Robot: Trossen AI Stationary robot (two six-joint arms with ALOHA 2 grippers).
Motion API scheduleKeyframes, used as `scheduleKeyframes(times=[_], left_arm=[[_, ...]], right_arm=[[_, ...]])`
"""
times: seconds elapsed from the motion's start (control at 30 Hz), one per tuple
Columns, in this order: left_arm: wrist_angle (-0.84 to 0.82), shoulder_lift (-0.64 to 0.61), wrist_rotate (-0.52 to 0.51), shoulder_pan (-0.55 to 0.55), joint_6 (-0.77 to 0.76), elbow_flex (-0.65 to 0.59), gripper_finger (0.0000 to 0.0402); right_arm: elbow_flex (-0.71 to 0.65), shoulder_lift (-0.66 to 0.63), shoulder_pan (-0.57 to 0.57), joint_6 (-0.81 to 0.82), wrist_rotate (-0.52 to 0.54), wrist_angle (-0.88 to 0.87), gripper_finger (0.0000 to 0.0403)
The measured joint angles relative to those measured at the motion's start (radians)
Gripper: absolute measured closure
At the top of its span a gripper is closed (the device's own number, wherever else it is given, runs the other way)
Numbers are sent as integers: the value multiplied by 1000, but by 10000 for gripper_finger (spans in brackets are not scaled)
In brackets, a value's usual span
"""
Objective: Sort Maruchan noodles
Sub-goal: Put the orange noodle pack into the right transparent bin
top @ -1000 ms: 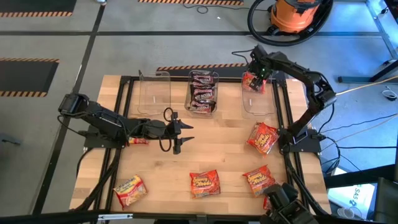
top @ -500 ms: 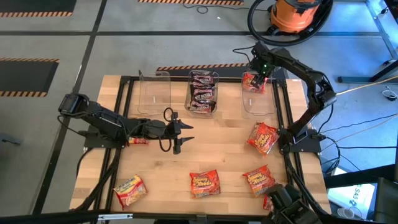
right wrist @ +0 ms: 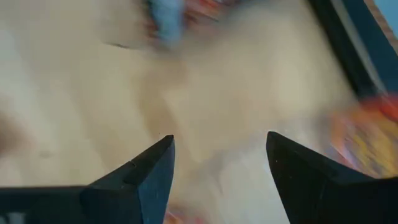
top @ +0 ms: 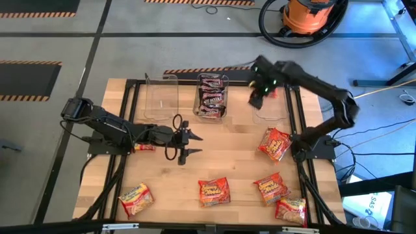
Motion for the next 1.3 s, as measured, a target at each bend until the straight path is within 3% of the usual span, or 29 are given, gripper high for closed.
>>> scheduleKeyframes(times=[0.2, 0.53, 0.8, 0.93, 1.17, 1.3], left_arm=[[-19, 12, 16, -32, -58, 1, 192], [-70, 59, 4, -143, -206, 2, 192], [-12, 176, -38, -233, -322, 1, 192], [88, 258, -14, -273, -368, 1, 192], [302, 384, 112, -327, -419, 10, 192], [306, 472, 71, -354, -419, 79, 192]], right_arm=[[-175, -64, 283, 97, -29, 284, 171], [-469, -38, 673, 170, 16, 846, 171], [-575, -9, 858, 356, 28, 1000, 171], [-585, 24, 956, 432, 99, 1031, 171], [-586, 149, 1084, 458, 122, 1226, 171], [-586, 233, 1124, 460, 132, 1366, 171]])
